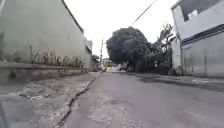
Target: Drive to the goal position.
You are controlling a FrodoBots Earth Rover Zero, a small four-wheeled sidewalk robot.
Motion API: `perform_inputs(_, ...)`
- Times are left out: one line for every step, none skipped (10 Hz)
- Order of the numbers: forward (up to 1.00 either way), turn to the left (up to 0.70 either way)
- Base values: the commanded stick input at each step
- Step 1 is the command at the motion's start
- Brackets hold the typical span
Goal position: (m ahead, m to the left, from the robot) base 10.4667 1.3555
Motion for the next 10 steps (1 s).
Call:
perform_inputs(1.00, -0.21)
perform_inputs(1.00, -0.18)
perform_inputs(1.00, 0.00)
perform_inputs(1.00, 0.00)
perform_inputs(1.00, 0.00)
perform_inputs(1.00, 0.00)
perform_inputs(1.00, 0.00)
perform_inputs(1.00, 0.00)
perform_inputs(1.00, 0.00)
perform_inputs(1.00, 0.00)
